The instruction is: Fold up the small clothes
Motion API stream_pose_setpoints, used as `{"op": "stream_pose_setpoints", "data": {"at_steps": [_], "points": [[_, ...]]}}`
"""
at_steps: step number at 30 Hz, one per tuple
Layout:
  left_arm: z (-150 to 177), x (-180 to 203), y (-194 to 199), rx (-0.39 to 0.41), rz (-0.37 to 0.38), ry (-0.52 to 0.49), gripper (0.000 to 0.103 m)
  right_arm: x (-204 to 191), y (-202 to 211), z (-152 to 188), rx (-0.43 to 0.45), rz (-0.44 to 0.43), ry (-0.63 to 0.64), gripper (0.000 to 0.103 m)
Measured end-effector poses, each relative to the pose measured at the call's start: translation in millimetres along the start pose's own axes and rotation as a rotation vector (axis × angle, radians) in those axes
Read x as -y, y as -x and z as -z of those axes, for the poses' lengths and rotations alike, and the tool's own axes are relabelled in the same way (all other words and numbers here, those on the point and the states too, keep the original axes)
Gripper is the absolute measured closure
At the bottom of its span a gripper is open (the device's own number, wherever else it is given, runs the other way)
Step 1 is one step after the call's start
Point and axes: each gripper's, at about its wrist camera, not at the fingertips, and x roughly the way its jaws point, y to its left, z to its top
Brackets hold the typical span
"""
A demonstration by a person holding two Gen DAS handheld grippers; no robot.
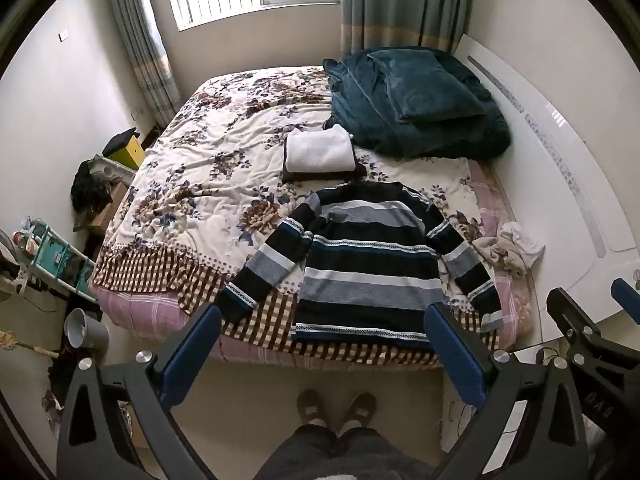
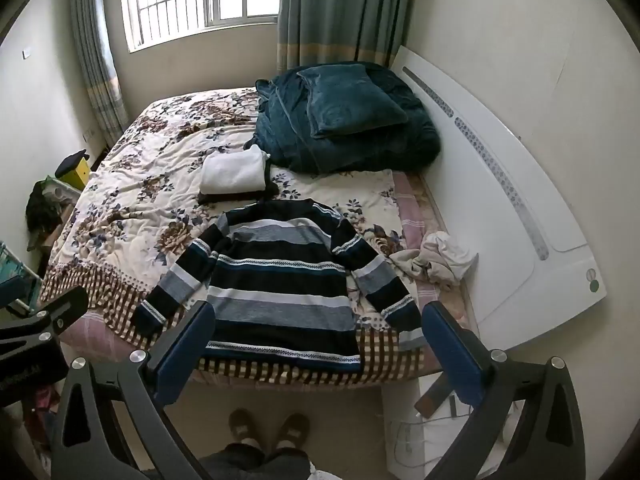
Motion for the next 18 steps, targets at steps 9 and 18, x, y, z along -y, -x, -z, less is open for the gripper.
{"op": "stream_pose_setpoints", "data": {"at_steps": [9,18], "points": [[0.0,-0.3,-0.1,-0.002,0.005,0.005,0.000,1.6,3.9,-0.8,0.002,-0.002,0.000,0.000],[0.0,-0.1,-0.1,0.000,0.006,0.005,0.000,0.0,1.2,-1.9,0.001,-0.004,-0.001,0.000]]}}
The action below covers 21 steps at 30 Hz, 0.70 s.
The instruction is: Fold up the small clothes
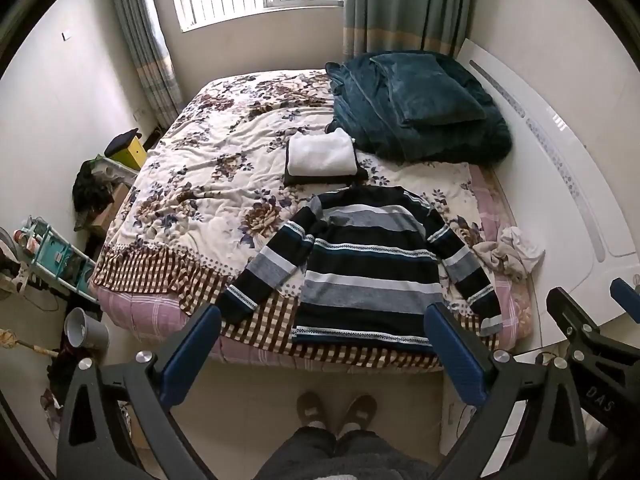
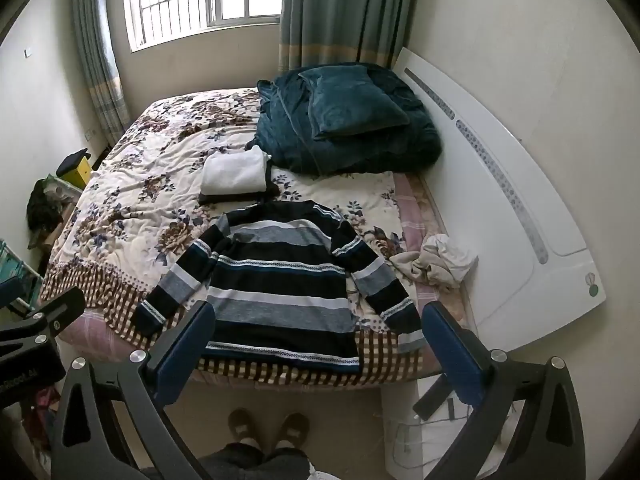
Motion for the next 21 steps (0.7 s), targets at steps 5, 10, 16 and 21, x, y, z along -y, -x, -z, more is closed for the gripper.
{"op": "stream_pose_setpoints", "data": {"at_steps": [5,10,16,21], "points": [[-0.1,0.0,0.0,-0.001,0.000,-0.001,0.000,-1.7,0.6,-0.3,-0.002,0.000,0.001,0.000],[-0.4,-0.1,0.0,0.002,0.003,0.000,0.000,-3.5,1.6,-0.6,-0.002,0.000,0.002,0.000],[-0.2,0.0,-0.1,0.003,0.002,0.001,0.000,-3.4,2.4,-1.2,0.000,0.001,0.002,0.000],[-0.4,-0.3,0.1,0.002,0.004,0.002,0.000,-3.7,3.2,-1.9,-0.002,0.001,0.002,0.000]]}}
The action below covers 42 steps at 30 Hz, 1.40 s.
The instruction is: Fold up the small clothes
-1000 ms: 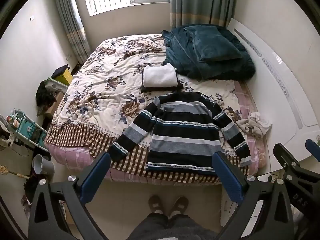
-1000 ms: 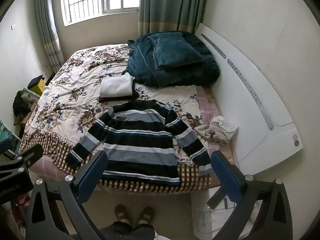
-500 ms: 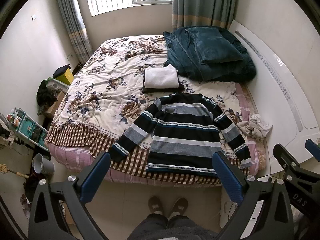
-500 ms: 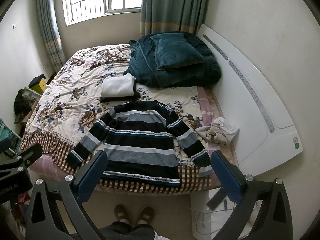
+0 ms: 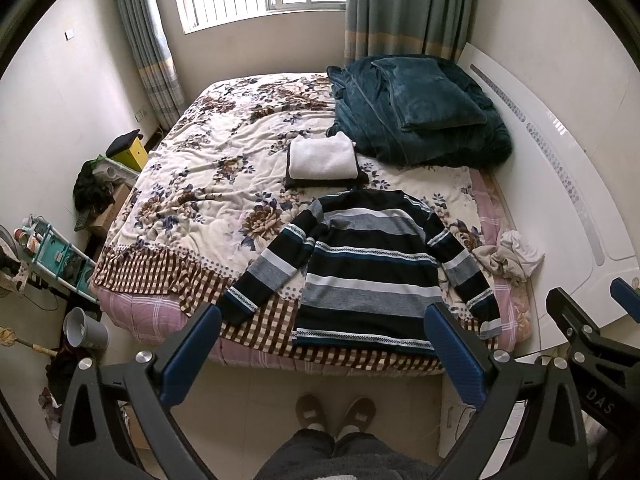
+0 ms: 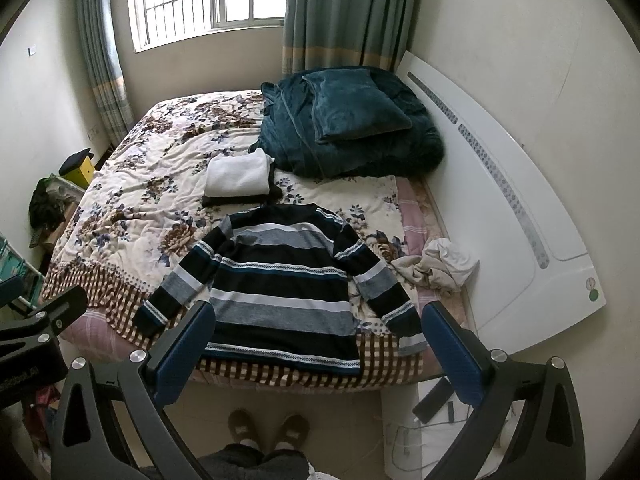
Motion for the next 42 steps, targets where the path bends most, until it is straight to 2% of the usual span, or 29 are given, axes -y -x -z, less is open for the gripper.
{"op": "stream_pose_setpoints", "data": {"at_steps": [42], "points": [[0.8,-0.4,0.4,0.015,0.003,0.003,0.000,1.0,-4.5,-0.3,0.006,0.002,0.001,0.000]]}}
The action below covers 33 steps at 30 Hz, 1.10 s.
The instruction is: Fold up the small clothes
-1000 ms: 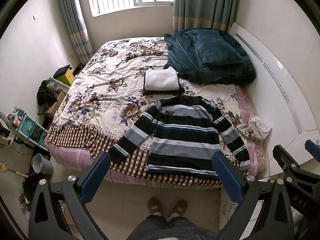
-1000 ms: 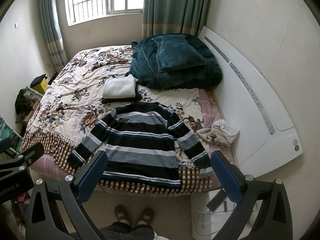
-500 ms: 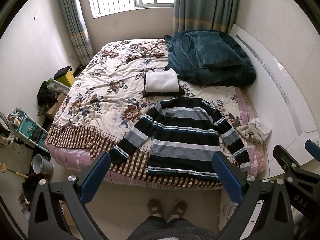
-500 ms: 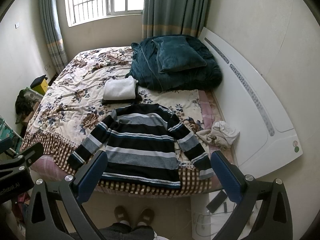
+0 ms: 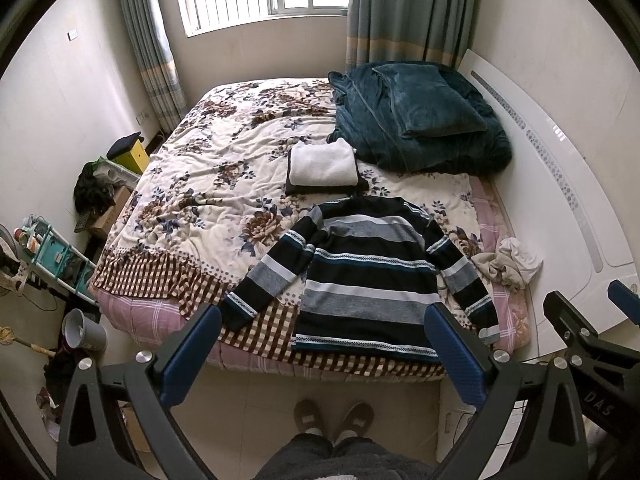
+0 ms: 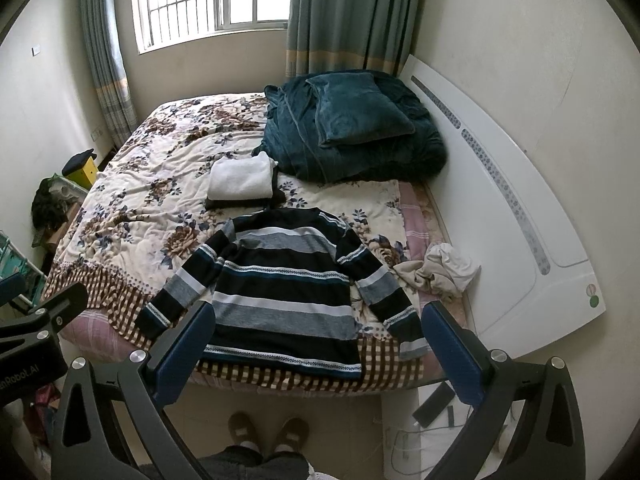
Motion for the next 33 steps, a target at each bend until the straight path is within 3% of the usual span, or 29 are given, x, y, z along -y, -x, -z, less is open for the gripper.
{"op": "stream_pose_setpoints", "data": {"at_steps": [12,17,22,26,29,32,33], "points": [[-0.9,0.2,-2.0,0.006,-0.003,-0.003,0.000,-0.7,-7.5,0.0,-0.003,0.001,-0.006,0.000],[-47.2,4.7,-35.3,0.035,-0.043,-0.049,0.000,-6.6,-28.4,-8.3,-0.045,0.007,-0.084,0.000],[-58.6,37.2,-129.6,-0.010,-0.058,-0.098,0.000,36.7,-126.7,17.0,-0.135,0.101,-0.288,0.000],[-42.1,63.2,-213.3,-0.078,-0.086,-0.133,0.000,102.9,-216.8,64.9,-0.218,0.182,-0.483,0.000],[-31.2,87.8,-281.9,-0.168,-0.109,-0.145,0.000,159.9,-288.7,112.3,-0.310,0.196,-0.674,0.000],[-17.5,110.6,-349.5,-0.239,-0.140,-0.146,0.000,210.3,-362.2,159.4,-0.373,0.175,-0.844,0.011],[-13.6,119.0,-371.0,-0.256,-0.150,-0.148,0.000,227.6,-390.7,177.7,-0.390,0.159,-0.906,0.021]]}}
